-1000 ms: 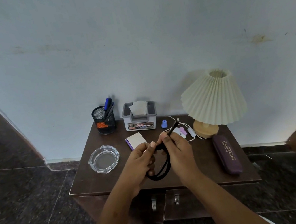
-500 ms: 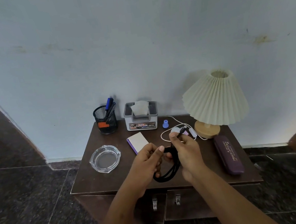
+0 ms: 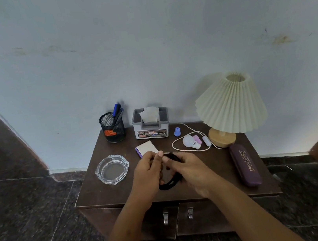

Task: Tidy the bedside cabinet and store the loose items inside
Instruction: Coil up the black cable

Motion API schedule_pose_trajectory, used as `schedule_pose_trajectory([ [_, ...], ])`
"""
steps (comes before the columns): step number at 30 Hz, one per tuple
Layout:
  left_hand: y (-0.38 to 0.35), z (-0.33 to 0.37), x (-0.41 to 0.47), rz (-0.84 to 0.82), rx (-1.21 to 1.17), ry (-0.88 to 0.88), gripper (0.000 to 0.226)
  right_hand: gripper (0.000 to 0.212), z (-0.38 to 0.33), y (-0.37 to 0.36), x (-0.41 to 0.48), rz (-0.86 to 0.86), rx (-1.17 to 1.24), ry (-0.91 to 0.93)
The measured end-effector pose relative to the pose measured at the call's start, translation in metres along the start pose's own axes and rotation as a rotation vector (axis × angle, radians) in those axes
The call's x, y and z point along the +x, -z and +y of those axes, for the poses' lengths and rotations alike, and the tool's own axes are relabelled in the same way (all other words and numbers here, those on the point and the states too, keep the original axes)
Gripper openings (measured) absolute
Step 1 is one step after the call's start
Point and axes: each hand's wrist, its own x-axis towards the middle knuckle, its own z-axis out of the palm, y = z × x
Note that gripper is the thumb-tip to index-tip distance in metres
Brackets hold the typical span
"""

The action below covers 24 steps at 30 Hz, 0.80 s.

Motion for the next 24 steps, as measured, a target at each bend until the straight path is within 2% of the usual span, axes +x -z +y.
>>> schedule_pose_trajectory([
  [3,0.000,-0.001,0.000,0.002,0.038,-0.029,0.030,0.014,0.001,0.004,0.001,-0.104,0.019,-0.016],
  [6,-0.002,-0.002,0.000,-0.008,0.082,-0.061,0.029,0.007,0.001,0.005,0.000,-0.051,-0.126,-0.044],
  [9,0.000,-0.002,0.003,0.022,0.091,-0.080,0.029,0.004,0.001,0.003,0.000,-0.017,-0.100,0.001],
  [13,0.005,0.000,0.007,0.062,0.022,-0.060,0.028,0.032,-0.001,-0.001,-0.001,0.010,-0.057,0.014],
  [19,0.013,-0.001,0.014,0.130,-0.111,-0.028,0.031,0.033,-0.004,-0.005,-0.003,-0.053,0.075,0.102],
  [24,0.009,-0.002,0.013,0.159,-0.019,-0.147,0.030,0.034,-0.002,-0.013,-0.005,-0.037,0.403,0.144],
])
